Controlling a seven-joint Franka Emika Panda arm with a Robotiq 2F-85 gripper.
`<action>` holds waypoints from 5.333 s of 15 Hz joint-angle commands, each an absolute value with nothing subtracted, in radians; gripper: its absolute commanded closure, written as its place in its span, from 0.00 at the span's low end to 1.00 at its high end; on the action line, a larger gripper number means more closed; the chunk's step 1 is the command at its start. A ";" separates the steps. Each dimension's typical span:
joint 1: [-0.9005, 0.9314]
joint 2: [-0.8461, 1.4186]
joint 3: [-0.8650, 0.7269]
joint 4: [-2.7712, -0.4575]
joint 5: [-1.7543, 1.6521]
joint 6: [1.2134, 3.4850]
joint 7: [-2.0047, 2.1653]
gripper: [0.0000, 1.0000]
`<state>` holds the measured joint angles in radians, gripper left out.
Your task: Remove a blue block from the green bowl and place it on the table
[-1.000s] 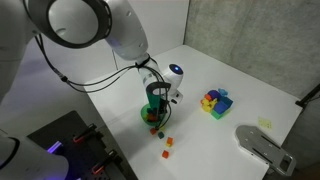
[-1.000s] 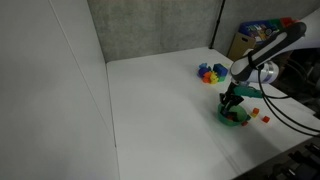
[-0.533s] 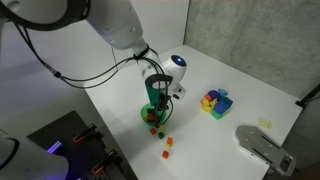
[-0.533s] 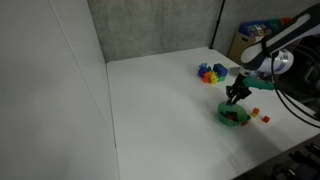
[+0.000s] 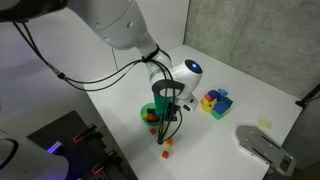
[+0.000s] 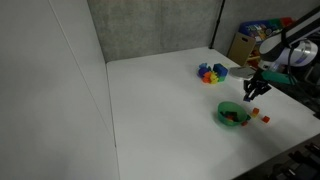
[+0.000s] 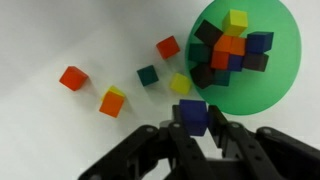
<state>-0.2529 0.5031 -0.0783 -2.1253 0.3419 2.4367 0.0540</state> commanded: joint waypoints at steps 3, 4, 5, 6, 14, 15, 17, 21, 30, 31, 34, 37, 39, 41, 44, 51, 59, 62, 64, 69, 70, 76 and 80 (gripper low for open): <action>-0.301 0.542 -0.140 -2.118 0.326 2.384 0.035 0.90; -0.311 0.548 -0.149 -2.120 0.325 2.374 0.030 0.90; -0.321 0.551 -0.158 -2.125 0.322 2.362 0.024 0.90; -0.329 0.556 -0.167 -2.128 0.319 2.351 0.018 0.90; -0.381 0.603 -0.201 -2.115 0.306 2.317 -0.024 0.90; -0.387 0.611 -0.197 -2.112 0.310 2.316 -0.033 0.90; -0.393 0.621 -0.192 -2.111 0.313 2.313 -0.045 0.90; -0.397 0.649 -0.189 -2.099 0.316 2.308 -0.052 0.90; -0.420 0.693 -0.163 -2.069 0.320 2.303 -0.105 0.90; -0.421 0.695 -0.162 -2.067 0.320 2.304 -0.111 0.90; -0.419 0.695 -0.163 -2.068 0.317 2.313 -0.117 0.44; -0.416 0.687 -0.164 -2.073 0.314 2.319 -0.125 0.22; -0.414 0.678 -0.163 -2.078 0.314 2.322 -0.130 0.07; -0.408 0.663 -0.164 -2.086 0.310 2.326 -0.133 0.00; -0.389 0.621 -0.166 -2.112 0.299 2.336 -0.132 0.00; -0.275 0.475 -0.180 -2.192 0.200 2.405 -0.082 0.00; -0.080 0.250 -0.177 -2.301 -0.006 2.440 0.122 0.00; -0.035 0.156 -0.166 -2.352 -0.095 2.445 0.170 0.00; -0.022 0.085 -0.150 -2.395 -0.140 2.442 0.170 0.00; -0.037 -0.094 -0.108 -2.520 -0.120 2.428 0.090 0.00; -0.038 -0.129 -0.104 -2.540 -0.092 2.409 0.062 0.00; -0.050 -0.283 -0.116 -2.557 0.012 2.221 -0.026 0.00; -0.070 -0.346 -0.118 -2.536 0.003 2.131 -0.042 0.00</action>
<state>-0.0528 -0.2918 -0.1162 -2.5424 -0.0059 2.1903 -0.0081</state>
